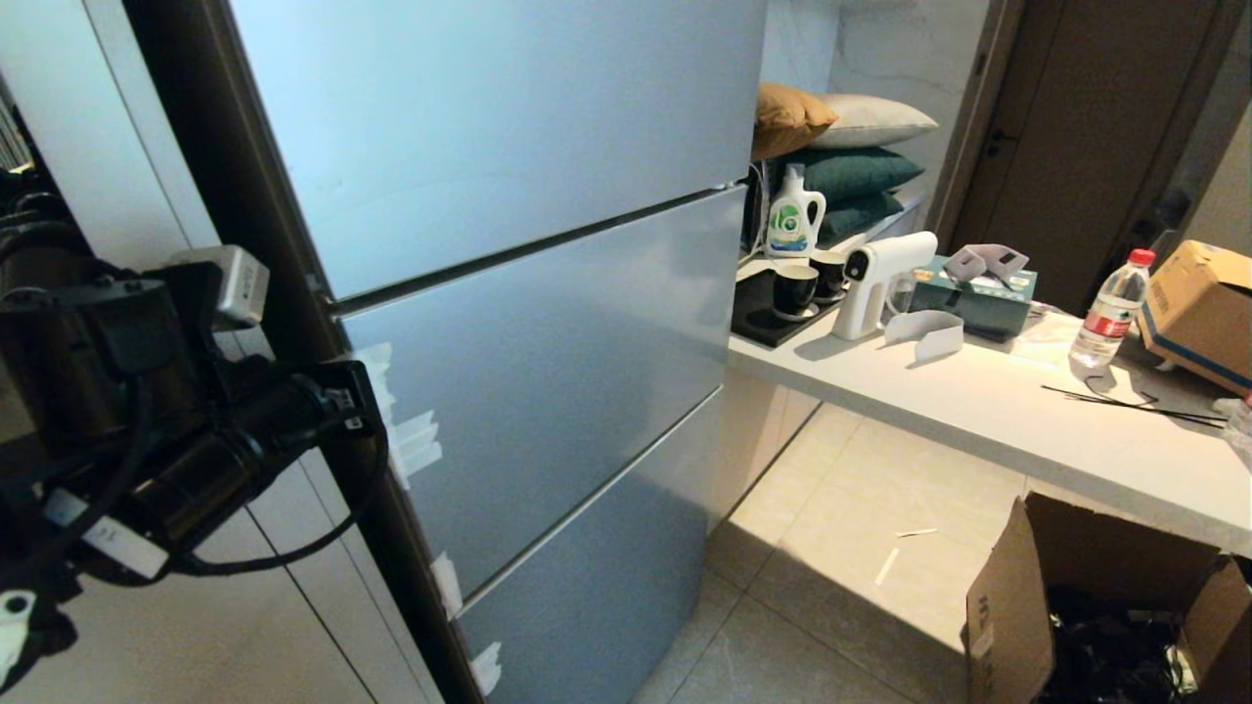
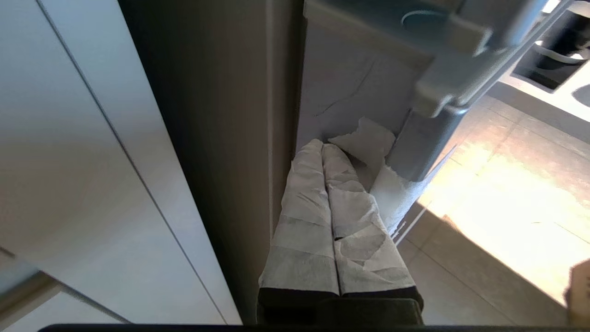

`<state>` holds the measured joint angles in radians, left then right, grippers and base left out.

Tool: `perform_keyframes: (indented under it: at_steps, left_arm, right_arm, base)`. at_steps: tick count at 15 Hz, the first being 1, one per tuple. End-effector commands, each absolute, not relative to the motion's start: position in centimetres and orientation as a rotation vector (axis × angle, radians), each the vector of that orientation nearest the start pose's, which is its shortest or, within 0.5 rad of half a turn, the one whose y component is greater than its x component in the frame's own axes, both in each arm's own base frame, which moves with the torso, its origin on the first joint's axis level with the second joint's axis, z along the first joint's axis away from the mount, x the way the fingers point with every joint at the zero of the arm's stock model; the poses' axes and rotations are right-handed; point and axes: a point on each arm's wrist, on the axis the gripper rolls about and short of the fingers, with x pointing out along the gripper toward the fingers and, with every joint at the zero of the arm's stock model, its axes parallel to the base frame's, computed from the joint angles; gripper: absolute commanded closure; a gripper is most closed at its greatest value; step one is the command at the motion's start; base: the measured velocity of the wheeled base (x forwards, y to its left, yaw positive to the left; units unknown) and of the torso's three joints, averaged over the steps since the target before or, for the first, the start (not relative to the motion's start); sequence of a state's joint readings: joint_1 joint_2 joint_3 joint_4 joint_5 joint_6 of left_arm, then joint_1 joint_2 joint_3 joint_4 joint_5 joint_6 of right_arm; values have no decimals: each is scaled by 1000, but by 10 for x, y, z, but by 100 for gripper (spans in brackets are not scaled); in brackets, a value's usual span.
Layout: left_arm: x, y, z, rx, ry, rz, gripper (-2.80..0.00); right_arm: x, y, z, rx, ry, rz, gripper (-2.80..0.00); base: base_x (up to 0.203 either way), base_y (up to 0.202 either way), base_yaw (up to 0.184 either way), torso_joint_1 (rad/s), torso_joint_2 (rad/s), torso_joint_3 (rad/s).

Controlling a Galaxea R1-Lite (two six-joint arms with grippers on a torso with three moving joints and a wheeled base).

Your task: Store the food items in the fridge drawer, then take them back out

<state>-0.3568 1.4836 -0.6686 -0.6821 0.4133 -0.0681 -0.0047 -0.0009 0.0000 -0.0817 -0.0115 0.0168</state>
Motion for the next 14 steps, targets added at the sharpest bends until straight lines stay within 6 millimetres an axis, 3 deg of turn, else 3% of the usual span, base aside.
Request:
perform_keyframes:
  at_steps: [1,10,14]
  left_arm:
    - [233,-79,208,-24,130,4,0]
    - [221,-97,198,-28,123,-162,0]
    - [199,-105,197,-29,118,-242,0]
  right_arm:
    - [-21,0,75,17,-54,-15,0]
    - [-21,0,75,17,-54,-16,0]
    - [-21,0,75,17,-52,-16,0]
  base:
    - [0,0,0,0,0,0]
    - [0,0,0,0,0,0]
    - [0,0,0,0,0,0]
